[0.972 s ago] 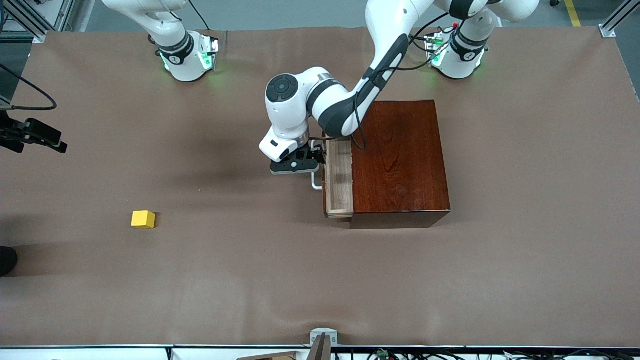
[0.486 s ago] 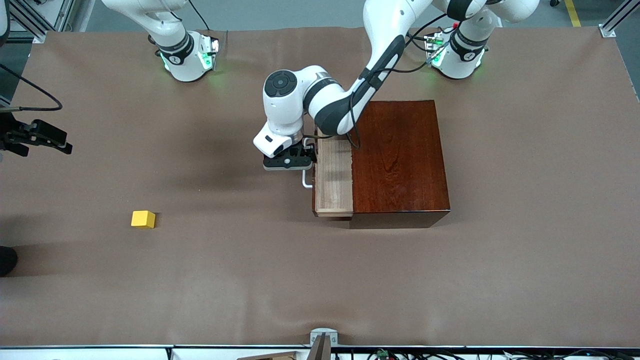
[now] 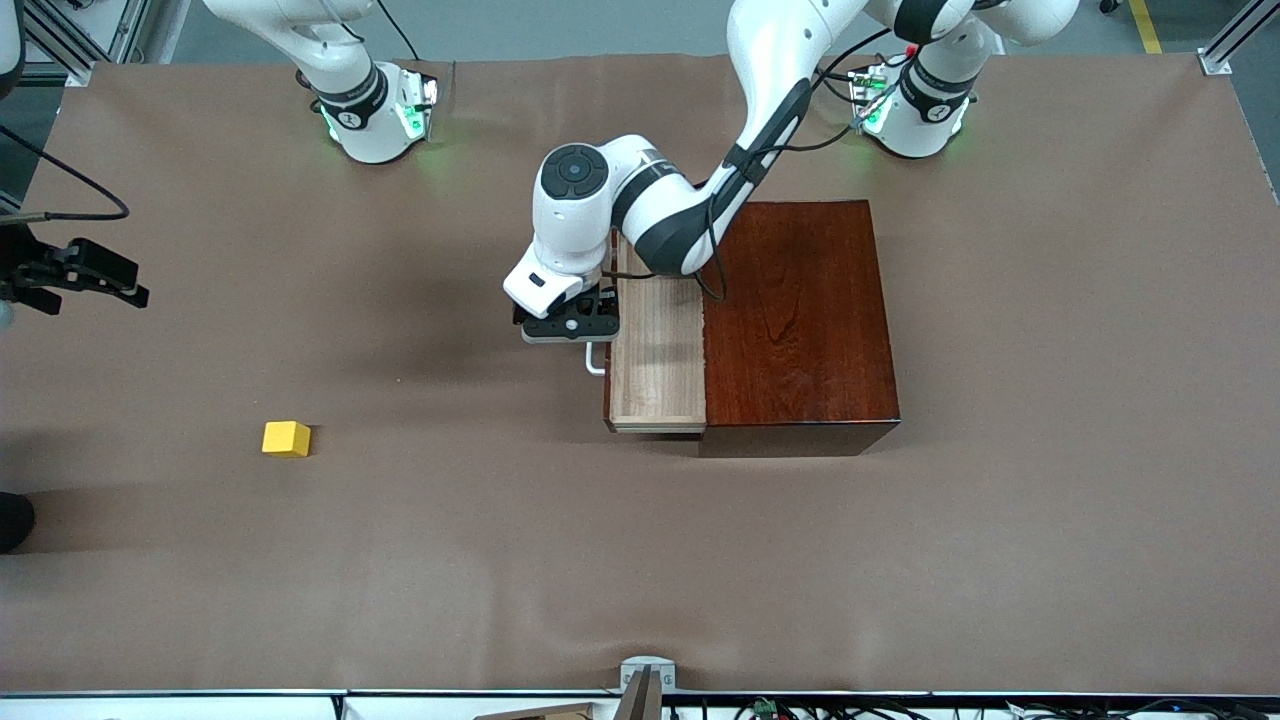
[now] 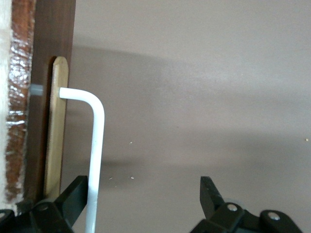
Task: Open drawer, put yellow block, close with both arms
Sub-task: 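Keep pulling the drawer out of the box with the left gripper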
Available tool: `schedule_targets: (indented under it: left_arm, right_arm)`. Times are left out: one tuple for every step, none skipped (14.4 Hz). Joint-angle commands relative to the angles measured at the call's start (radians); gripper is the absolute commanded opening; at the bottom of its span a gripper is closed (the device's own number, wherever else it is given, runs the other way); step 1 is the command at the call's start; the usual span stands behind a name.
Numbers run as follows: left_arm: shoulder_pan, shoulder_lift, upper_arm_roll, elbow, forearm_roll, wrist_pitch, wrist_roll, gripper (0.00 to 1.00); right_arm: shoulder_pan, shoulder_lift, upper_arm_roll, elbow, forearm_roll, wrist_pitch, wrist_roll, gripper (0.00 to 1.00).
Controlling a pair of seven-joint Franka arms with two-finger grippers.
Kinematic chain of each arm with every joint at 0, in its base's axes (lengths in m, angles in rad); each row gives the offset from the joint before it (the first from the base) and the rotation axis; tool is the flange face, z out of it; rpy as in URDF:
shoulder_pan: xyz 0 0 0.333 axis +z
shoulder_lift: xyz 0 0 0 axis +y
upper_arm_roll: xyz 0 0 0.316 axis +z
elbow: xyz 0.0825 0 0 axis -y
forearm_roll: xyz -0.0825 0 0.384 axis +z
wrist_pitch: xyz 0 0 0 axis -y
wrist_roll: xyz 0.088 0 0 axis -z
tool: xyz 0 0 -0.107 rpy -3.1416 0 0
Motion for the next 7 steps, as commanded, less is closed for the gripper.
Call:
schedule_targets:
  left_arm:
    - [-0.015, 0.028, -0.035, 0.047, -0.058, 0.067, -0.02, 1.0]
    - [-0.015, 0.028, -0.041, 0.047, -0.069, 0.073, -0.018, 1.0]
    - [-0.015, 0.03, -0.045, 0.047, -0.07, 0.087, -0.018, 1.0]
    - [-0.015, 0.03, -0.047, 0.047, -0.071, 0.096, -0.018, 1.0]
    - [-0.015, 0.031, -0.05, 0.047, -0.071, 0.102, -0.017, 1.0]
    - [-0.015, 0.039, -0.057, 0.047, -0.071, 0.116, -0.015, 1.0]
    - [-0.015, 0.043, -0.061, 0.049, -0.071, 0.145, -0.015, 1.0]
  right_arm:
    - [0.017, 0.022, -0.002, 0.023, 0.012, -0.008, -0.088, 1.0]
    - [0.024, 0.021, -0.002, 0.024, 0.019, -0.008, -0.099, 1.0]
    - [0.036, 0.022, -0.002, 0.023, 0.027, -0.008, -0.101, 1.0]
    - [0.053, 0.021, -0.002, 0.023, 0.031, -0.009, -0.106, 1.0]
    - [0.067, 0.021, -0.002, 0.023, 0.032, -0.009, -0.112, 1.0]
    - [0.075, 0.022, -0.002, 0.023, 0.032, -0.009, -0.118, 1.0]
    - [0.083, 0.022, -0.002, 0.021, 0.032, -0.008, -0.133, 1.0]
